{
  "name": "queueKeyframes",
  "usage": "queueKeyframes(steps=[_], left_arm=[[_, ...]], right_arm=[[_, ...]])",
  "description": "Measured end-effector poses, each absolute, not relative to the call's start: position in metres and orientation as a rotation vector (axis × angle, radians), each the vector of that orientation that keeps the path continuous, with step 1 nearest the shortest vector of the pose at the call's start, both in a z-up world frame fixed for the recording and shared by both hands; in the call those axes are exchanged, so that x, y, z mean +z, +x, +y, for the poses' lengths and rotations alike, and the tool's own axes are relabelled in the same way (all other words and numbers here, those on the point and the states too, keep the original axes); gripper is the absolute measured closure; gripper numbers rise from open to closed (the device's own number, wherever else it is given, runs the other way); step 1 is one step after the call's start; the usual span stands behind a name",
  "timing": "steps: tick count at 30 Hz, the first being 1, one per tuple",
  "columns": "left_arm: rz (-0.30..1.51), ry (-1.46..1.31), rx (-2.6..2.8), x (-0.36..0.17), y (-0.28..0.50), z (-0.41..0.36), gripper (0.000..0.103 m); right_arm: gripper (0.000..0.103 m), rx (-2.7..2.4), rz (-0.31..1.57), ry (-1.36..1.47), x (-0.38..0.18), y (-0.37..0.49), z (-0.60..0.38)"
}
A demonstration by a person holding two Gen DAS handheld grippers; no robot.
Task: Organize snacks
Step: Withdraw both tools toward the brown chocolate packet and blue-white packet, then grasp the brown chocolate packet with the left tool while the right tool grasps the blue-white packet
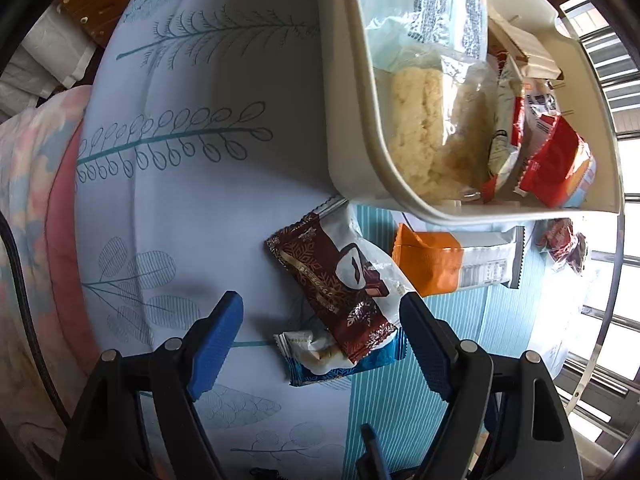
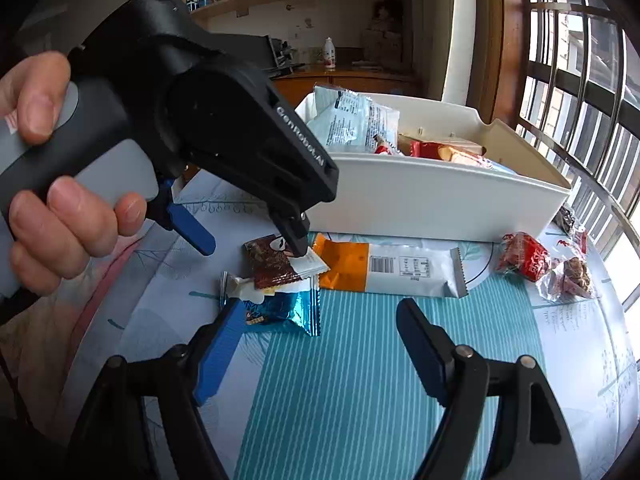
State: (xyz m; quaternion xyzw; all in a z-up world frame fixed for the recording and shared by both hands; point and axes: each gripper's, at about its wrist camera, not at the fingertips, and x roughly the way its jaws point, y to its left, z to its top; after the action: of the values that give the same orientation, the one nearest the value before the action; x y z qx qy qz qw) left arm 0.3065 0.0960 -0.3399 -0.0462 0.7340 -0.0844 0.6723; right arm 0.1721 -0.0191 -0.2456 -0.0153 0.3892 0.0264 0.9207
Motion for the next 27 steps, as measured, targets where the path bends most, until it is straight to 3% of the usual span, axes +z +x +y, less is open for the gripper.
queueKeyframes(steps=[27], left_arm=[[1.706,-0.054,-0.138,-0.37,0.348,0.062,0.026]], right_arm=[[0.025,0.233,0.931,0.001,-0.278,0.212,0.012]])
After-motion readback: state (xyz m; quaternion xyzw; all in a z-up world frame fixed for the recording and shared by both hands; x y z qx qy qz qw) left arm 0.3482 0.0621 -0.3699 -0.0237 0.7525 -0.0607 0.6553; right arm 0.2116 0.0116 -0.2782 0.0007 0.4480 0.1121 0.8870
